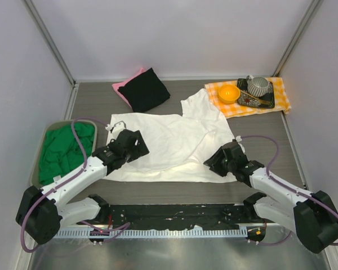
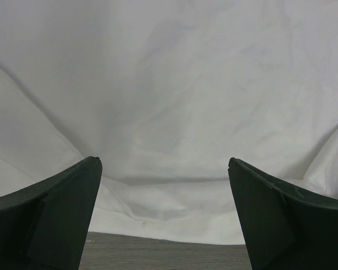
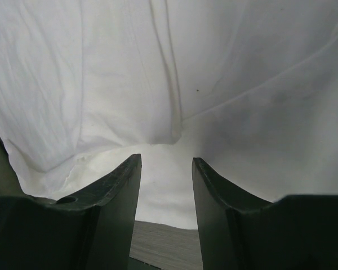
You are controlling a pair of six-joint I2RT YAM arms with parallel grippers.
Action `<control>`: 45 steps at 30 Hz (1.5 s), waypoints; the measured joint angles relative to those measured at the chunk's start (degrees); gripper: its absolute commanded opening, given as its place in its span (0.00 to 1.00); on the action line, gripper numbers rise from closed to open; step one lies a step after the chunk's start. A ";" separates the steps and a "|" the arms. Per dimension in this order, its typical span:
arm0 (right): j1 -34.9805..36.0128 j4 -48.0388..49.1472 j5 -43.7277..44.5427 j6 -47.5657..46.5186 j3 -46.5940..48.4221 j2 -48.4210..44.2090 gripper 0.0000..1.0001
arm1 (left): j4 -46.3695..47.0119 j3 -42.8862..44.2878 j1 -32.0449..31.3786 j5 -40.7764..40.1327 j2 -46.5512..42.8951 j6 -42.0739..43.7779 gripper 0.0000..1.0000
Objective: Fold and stack the t-shirts
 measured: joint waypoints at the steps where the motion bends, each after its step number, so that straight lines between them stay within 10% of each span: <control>1: -0.02 0.07 0.04 -0.02 -0.15 0.57 0.48 | 0.04 -0.02 0.04 0.00 0.00 0.02 1.00; 23: -3.30 6.95 -0.70 -0.66 0.15 7.67 0.38 | 0.17 -0.02 0.96 0.02 1.31 0.48 1.00; 45: -4.52 4.61 -0.39 -2.62 3.63 10.14 0.01 | 2.23 -1.38 1.18 0.92 2.45 0.48 1.00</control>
